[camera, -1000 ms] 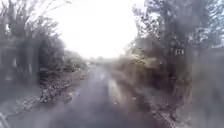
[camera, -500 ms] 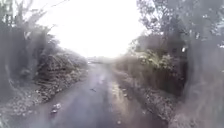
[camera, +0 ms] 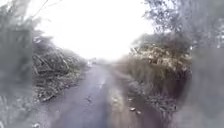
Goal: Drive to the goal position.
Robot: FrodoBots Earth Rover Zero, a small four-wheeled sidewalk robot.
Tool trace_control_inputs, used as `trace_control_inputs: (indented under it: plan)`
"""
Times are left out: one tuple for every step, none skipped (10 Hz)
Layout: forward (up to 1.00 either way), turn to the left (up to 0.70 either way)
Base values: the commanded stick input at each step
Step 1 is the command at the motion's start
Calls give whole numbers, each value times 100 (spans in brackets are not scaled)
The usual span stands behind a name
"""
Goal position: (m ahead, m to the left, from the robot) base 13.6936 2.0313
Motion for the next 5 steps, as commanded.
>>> trace_control_inputs:
  plan:
    - [100, 0]
    - [100, 0]
    - [100, 0]
    - [100, 0]
    - [100, 0]
